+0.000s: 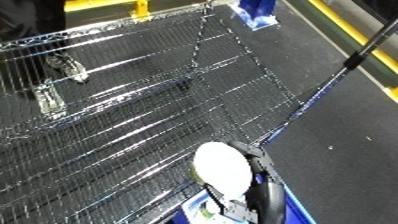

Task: Pick up the object and place it into the box

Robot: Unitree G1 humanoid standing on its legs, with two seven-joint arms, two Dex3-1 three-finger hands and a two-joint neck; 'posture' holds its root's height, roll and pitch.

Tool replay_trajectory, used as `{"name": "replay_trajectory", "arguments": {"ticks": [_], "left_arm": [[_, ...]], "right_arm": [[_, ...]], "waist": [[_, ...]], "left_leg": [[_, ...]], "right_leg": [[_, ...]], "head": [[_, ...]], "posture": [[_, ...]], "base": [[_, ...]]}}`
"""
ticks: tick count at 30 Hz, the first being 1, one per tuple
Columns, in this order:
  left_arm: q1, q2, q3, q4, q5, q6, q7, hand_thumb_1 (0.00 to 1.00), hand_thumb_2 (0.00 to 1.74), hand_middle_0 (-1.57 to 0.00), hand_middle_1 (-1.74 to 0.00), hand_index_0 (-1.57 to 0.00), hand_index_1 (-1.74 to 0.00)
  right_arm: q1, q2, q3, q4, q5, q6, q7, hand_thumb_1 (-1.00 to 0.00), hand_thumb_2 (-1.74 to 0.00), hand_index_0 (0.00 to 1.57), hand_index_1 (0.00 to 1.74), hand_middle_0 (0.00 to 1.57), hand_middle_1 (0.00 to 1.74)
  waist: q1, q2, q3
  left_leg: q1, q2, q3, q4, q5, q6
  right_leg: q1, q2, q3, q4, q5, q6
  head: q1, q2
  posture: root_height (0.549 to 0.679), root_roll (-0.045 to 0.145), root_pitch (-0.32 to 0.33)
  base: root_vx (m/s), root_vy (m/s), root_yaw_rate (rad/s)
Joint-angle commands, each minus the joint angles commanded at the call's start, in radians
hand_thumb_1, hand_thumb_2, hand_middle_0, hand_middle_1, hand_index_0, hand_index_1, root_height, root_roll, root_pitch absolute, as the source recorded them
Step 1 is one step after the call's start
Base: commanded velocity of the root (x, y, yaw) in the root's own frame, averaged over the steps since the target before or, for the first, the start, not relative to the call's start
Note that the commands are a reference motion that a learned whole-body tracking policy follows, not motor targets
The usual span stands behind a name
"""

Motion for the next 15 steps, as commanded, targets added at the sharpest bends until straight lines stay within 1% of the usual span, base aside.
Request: {"name": "replay_trajectory", "arguments": {"ticks": [2, 4, 7, 9, 11, 15], "left_arm": [[0.006, -0.007, 0.003, 0.005, 0.0, -0.002, -0.005, 1.0, 1.74, -1.57, -1.74, -1.57, -1.74], [0.015, -0.013, 0.005, 0.013, -0.001, -0.009, -0.01, 1.0, 1.74, -1.57, -1.74, -1.57, -1.74], [0.031, -0.022, 0.008, 0.027, -0.005, -0.021, -0.019, 1.0, 1.74, -1.57, -1.74, -1.57, -1.74], [0.04, -0.026, 0.011, 0.033, -0.007, -0.028, -0.023, 1.0, 1.74, -1.57, -1.74, -1.57, -1.74], [0.045, -0.029, 0.015, 0.04, -0.009, -0.033, -0.027, 1.0, 1.74, -1.57, -1.74, -1.57, -1.74], [0.04, -0.035, 0.018, 0.061, -0.019, -0.038, -0.03, 1.0, 1.74, -1.57, -1.74, -1.57, -1.74]], "right_arm": [[0.037, 0.004, -0.014, 0.002, -0.002, -0.007, -0.015, -0.75, -1.3, 1.18, 1.3, 1.18, 1.3], [0.081, 0.005, -0.03, 0.013, -0.003, -0.013, -0.027, -0.75, -1.3, 1.18, 1.3, 1.18, 1.3], [0.141, 0.005, -0.053, 0.039, 0.009, -0.021, -0.04, -0.75, -1.3, 1.18, 1.3, 1.18, 1.3], [0.172, 0.003, -0.071, 0.06, 0.028, -0.027, -0.039, -0.75, -1.3, 1.18, 1.3, 1.18, 1.3], [0.196, 0.0, -0.09, 0.08, 0.053, -0.032, -0.033, -0.75, -1.3, 1.18, 1.3, 1.18, 1.3], [0.233, 0.0, -0.121, 0.122, 0.126, -0.033, -0.005, -0.75, -1.3, 1.18, 1.3, 1.18, 1.3]], "waist": [[-0.012, 0.001, -0.007], [-0.024, 0.003, -0.019], [-0.043, 0.009, -0.036], [-0.055, 0.014, -0.046], [-0.068, 0.018, -0.054], [-0.095, 0.026, -0.063]], "left_leg": [[0.025, 0.007, 0.008, -0.015, 0.001, -0.0035], [0.049, 0.014, 0.017, -0.034, 0.002, -0.0067], [0.08, 0.022, 0.03, -0.06, 0.005, -0.0093], [0.096, 0.025, 0.038, -0.075, 0.007, -0.01], [0.108, 0.027, 0.046, -0.085, 0.008, -0.0108], [0.13, 0.031, 0.06, -0.098, 0.006, -0.0136]], "right_leg": [[0.021, -0.0003, 0.005, -0.02, 0.004, 0.002], [0.042, -0.0003, 0.01, -0.041, 0.009, 0.0042], [0.065, 0.0004, 0.018, -0.067, 0.013, 0.0078], [0.077, 0.0011, 0.023, -0.078, 0.014, 0.0101], [0.085, 0.0017, 0.027, -0.086, 0.015, 0.0117], [0.096, 0.0021, 0.033, -0.095, 0.015, 0.0134]], "head": [[0.01, -0.007], [0.017, -0.016], [0.036, -0.029], [0.059, -0.034], [0.089, -0.051], [0.151, -0.098]], "posture": [[0.664, 0.061, 0.067], [0.666, 0.061, 0.061], [0.667, 0.06, 0.057], [0.668, 0.06, 0.055], [0.669, 0.06, 0.054], [0.669, 0.061, 0.05]], "base": [[-0.047, 0.057, -0.16], [-0.023, 0.067, -0.178], [-0.015, 0.073, -0.173], [-0.023, 0.071, -0.147], [-0.032, 0.067, -0.12], [-0.026, 0.077, -0.096]]}}
